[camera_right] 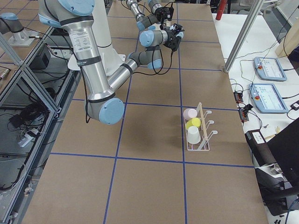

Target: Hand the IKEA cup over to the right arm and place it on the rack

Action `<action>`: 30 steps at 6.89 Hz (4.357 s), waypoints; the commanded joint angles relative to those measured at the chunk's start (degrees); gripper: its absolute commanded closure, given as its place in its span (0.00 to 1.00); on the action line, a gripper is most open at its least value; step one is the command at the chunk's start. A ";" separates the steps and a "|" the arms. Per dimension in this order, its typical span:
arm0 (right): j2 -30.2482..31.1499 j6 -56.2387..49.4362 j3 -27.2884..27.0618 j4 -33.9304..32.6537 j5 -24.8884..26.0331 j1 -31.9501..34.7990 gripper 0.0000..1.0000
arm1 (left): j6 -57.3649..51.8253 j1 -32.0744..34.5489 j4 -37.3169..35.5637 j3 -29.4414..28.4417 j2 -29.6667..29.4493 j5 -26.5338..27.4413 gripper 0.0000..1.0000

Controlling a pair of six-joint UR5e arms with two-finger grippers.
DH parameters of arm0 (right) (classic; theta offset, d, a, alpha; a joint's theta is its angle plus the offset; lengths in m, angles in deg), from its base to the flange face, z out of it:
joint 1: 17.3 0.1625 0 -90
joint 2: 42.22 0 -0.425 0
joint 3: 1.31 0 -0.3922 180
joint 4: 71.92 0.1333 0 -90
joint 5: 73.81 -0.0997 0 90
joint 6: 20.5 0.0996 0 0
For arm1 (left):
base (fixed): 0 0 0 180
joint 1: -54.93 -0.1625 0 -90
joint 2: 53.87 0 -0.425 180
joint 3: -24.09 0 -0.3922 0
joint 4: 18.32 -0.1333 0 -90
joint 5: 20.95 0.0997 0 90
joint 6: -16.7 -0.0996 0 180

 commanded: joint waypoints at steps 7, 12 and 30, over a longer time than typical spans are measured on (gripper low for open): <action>-6.94 -45.44 4.83 -36.21 -1.64 14.75 1.00 | -36.67 6.69 -39.27 12.06 3.08 0.22 0.01; -12.07 -56.61 19.87 -35.44 2.40 18.36 1.00 | -40.67 7.50 -45.38 18.13 6.52 0.49 0.01; 1.12 -60.14 25.78 -24.28 2.05 20.92 1.00 | -40.06 6.97 -45.38 18.75 6.16 0.66 0.01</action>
